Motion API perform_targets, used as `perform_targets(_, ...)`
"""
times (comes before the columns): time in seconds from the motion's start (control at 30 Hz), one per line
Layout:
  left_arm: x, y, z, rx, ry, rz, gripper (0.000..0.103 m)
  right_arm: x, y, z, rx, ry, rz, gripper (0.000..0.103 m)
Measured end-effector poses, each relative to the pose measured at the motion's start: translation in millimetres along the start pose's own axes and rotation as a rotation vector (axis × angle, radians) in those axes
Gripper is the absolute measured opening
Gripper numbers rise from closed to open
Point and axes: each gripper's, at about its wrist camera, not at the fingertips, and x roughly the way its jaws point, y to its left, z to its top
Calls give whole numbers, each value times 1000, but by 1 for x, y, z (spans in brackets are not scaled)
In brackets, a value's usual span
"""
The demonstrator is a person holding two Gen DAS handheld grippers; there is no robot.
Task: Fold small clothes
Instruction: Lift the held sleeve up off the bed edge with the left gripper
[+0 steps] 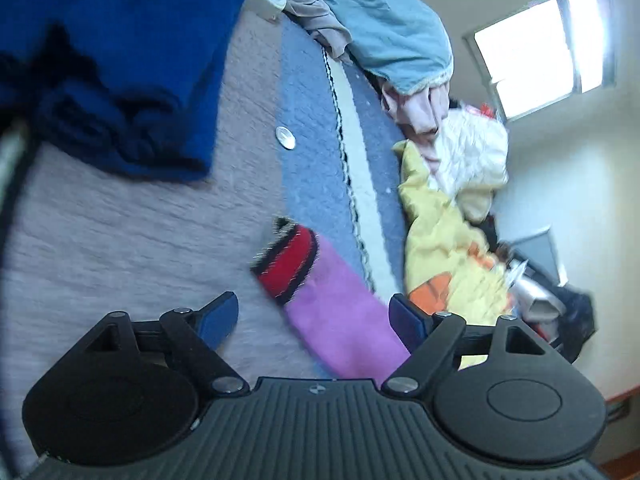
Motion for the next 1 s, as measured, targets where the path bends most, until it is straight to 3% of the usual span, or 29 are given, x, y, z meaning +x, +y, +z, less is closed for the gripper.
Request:
perform_targets(0.13,16,-1,1,-67,-40,-14,87,2,2,0,-11,3,-8,103)
perform_targets(0.2,29,-9,8,-98,-53,45,65,3,4,0,-21,6,-14,103)
perform_targets(0.23,33,-11,10,-93,-37,101,24,3,4,0,-21,6,-16,103)
perform_targets(0.27,38,-9,13,-106,-12,140,8,3,4,0,-21,5,-15,103)
perform_targets(0.33,38,-2,17,-141,-2,129,10,3,4,0,-17,4,-12,103)
perform_targets(0.4,33,-8,18,-97,-12,135,9,3,4,0,-16,4,-11,103)
perform_targets(0.5,20,-22,14,-18,-69,103,9,3,4,0,-17,4,-12,103)
perform_targets(0.63,-8,-35,9,5,-143,35,9,2,4,0,-14,3,-12,103)
perform_targets(0.8,-30,-70,0,41,-124,-24,9,2,4,0,-16,4,-19,103)
perform_targets(1.0,-13,-159,-44,163,-24,-73,9,-7,7,3,-2,10,-82,103)
